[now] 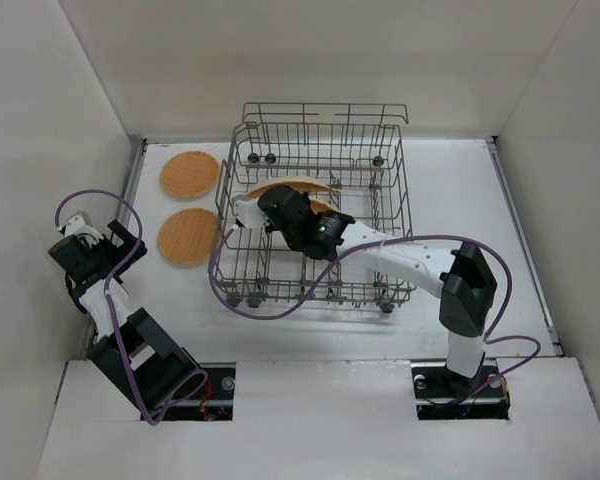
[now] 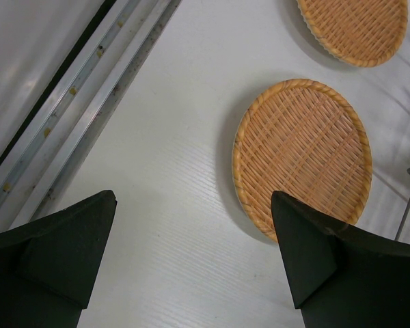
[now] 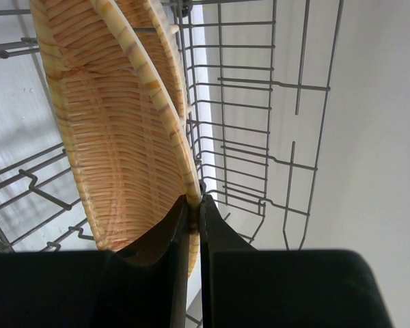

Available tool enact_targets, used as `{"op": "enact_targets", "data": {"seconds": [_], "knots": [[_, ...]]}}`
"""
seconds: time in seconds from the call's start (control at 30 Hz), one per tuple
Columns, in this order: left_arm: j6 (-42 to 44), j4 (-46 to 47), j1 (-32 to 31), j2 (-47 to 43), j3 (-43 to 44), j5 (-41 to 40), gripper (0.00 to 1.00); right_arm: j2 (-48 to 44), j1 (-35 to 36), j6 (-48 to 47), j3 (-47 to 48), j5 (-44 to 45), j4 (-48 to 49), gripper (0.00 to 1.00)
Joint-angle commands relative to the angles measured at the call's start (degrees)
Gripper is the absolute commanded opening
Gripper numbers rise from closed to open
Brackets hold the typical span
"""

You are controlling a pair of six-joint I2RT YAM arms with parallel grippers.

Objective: Load the plates into the dish rack

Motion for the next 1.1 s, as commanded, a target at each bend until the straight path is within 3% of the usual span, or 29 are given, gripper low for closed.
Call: {"op": "enact_targets", "data": {"seconds": [0.0, 0.63, 1.0, 1.07], "knots": [[-0.27, 1.82, 0.60, -0.75, 1.15, 1.32, 1.00, 0.97, -0.03, 1.81, 3.24, 0.80, 2.02, 0.00], [-0.45, 1.21, 0.77, 0.22, 1.85, 1.32, 1.00, 6.68, 0.58, -2.14, 3.06, -0.87, 7.99, 0.00], [-0.80, 1.47, 1.39, 0.22, 1.68, 1.67, 1.00, 12.39, 0.76, 0.32, 3.50, -1.84, 7.64, 0.00], [-0.89, 1.47, 1.39, 0.22, 1.68, 1.67, 1.00, 13.10, 0.76, 0.93, 3.50, -2.01, 7.55, 0.06]]}}
